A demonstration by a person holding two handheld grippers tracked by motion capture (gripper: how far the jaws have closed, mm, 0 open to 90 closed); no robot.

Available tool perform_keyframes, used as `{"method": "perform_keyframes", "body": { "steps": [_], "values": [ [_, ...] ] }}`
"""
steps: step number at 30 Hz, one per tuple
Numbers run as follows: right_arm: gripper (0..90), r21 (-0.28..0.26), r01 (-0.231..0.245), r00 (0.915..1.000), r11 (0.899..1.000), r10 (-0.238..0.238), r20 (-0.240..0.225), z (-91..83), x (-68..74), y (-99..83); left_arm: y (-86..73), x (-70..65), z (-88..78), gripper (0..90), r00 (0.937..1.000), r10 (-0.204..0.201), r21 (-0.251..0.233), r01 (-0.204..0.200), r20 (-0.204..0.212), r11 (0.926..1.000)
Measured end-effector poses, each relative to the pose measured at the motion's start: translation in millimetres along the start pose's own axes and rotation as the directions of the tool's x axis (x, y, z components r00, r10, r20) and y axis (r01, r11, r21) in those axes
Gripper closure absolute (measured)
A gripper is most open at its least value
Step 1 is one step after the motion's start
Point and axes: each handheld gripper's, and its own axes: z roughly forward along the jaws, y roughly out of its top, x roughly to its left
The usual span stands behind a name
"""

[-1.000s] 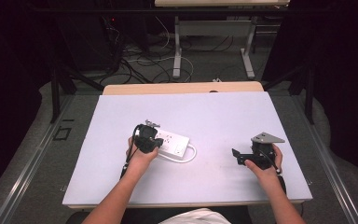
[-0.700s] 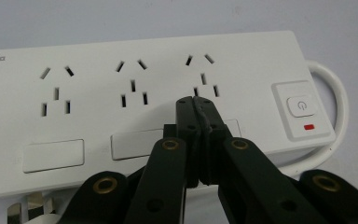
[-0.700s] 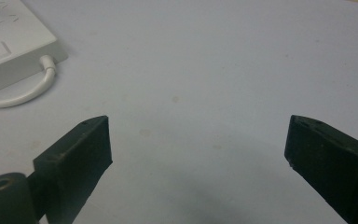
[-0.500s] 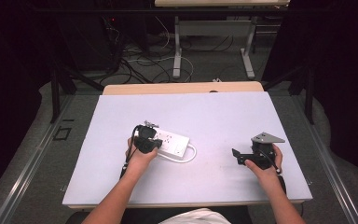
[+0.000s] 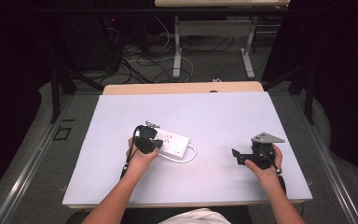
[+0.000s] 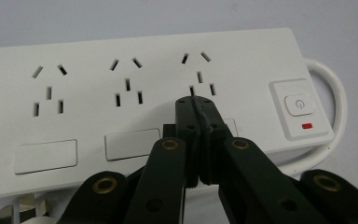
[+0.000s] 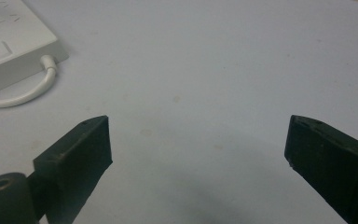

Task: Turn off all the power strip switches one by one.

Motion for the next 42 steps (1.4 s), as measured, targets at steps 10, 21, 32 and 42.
{"method": "perform_keyframes", "body": {
  "steps": [10,21,32,42],
  "values": [
    [6.6,0.002,0.001,1.0,1.0,-0.001,-0.002,-0.2,-0.1,0.2,-0.1,-0.3,0.2,89.9,1.0,-0.001,0.001,0.001,-0.003,1.0],
    [6.6,0.003,-0.002,1.0,1.0,0.002,-0.006,-0.9,-0.5,0.3,-1.1,1.5,2.3,90.0,1.0,-0.005,0.001,0.005,0.0,1.0],
    [6.6,0.005,-0.008,0.9999,1.0,0.008,-0.008,-1.3,0.0,0.3,1.2,12.4,-2.1,90.0,0.9991,-0.041,-0.002,0.041,-0.007,0.9992],
    [6.6,0.005,-0.009,0.9999,1.0,0.009,-0.01,-1.0,-0.4,0.1,0.3,23.2,-6.8,90.0,0.9971,-0.072,-0.003,0.072,-0.021,0.9974]
  ]
}}
